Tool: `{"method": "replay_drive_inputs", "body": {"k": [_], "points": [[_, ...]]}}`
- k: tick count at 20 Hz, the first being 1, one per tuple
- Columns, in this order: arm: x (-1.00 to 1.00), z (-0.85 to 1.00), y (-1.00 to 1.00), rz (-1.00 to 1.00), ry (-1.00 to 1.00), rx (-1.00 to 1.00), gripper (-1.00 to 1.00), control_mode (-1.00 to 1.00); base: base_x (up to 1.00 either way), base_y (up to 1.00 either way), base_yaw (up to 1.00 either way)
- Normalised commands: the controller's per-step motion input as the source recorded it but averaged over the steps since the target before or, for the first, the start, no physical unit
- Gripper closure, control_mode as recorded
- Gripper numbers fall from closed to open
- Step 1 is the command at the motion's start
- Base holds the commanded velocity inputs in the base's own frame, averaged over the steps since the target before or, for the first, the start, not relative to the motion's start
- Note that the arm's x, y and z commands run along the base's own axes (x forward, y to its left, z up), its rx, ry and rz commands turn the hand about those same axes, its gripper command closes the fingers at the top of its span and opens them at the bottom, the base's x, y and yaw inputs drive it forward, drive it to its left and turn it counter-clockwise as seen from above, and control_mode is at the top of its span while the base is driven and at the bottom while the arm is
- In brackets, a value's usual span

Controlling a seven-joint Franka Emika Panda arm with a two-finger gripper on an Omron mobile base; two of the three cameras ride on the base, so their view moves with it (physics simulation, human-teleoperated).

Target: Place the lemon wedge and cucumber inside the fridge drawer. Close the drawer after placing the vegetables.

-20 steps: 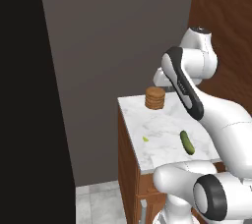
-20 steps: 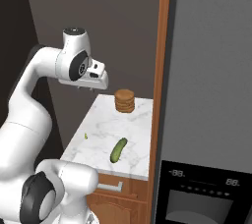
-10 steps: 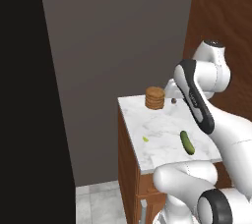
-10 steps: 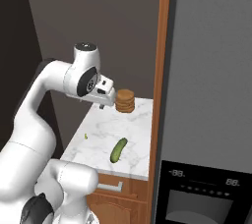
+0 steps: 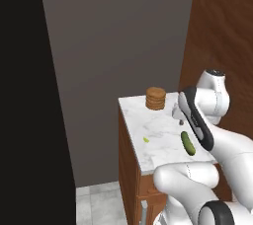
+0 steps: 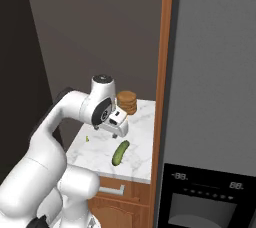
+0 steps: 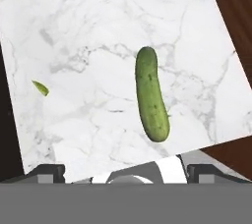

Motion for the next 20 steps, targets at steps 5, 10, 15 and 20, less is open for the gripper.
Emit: {"method": "replay_drive_inputs", "body": {"k": [5, 10, 15, 20], "points": [[0.20, -0.90, -0.51, -0.09, 0.06, 0.00, -1.00, -1.00, 0.00, 0.00, 0.00], [0.06, -0.54, -0.11, -0.04, 0.01, -0.06, -1.00, -1.00, 0.00, 0.00, 0.00], [0.23, -0.20, 0.00, 0.00, -0.01, -0.10, -1.00, -1.00, 0.00, 0.00, 0.00], [0.40, -0.20, 0.02, 0.03, -0.01, -0.08, -1.00, -1.00, 0.00, 0.00, 0.00]]}}
